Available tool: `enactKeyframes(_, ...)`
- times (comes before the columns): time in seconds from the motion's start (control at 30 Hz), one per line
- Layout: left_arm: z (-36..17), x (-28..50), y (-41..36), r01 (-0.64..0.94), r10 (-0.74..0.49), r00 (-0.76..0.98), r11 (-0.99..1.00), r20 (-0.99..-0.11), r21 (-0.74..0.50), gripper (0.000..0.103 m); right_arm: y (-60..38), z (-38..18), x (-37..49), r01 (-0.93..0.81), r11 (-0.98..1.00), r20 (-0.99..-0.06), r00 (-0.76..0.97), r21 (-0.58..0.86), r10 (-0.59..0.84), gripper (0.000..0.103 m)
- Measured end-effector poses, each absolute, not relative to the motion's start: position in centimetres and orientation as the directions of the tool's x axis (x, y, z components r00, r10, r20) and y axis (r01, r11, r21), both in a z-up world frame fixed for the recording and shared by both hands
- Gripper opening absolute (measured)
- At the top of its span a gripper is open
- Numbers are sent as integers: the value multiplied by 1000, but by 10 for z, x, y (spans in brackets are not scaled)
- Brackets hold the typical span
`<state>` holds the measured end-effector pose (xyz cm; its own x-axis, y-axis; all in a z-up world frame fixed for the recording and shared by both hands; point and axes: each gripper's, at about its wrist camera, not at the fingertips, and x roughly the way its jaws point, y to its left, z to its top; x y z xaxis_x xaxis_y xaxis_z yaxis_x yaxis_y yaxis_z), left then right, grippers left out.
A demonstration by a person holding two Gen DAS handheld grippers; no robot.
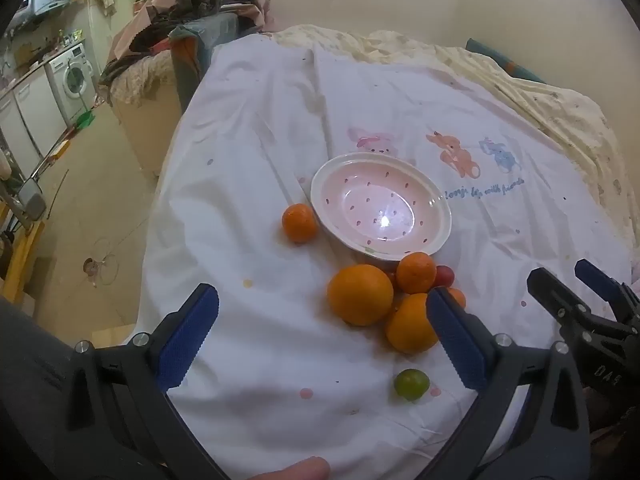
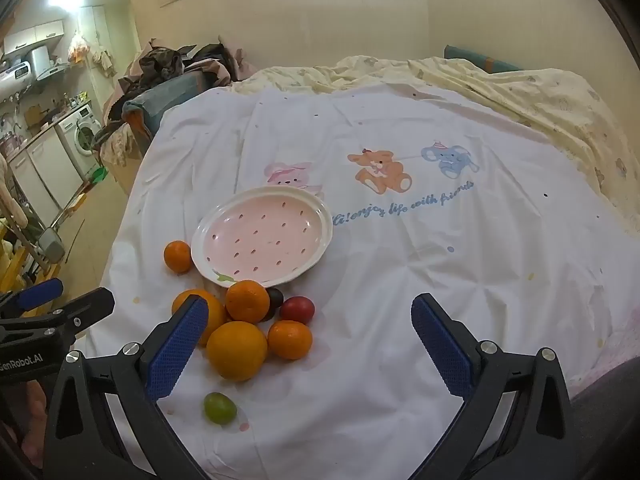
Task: Organize fruits
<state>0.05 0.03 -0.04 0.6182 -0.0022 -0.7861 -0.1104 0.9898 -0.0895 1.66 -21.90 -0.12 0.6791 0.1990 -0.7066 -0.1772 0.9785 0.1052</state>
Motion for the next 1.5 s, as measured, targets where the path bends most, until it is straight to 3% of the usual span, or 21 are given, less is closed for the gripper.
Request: enactKeyframes(1.5,-2,0,3,-117,4,617,989,-787,-86,102,-223,-2,20,-168,979,-704,682,114,199,103)
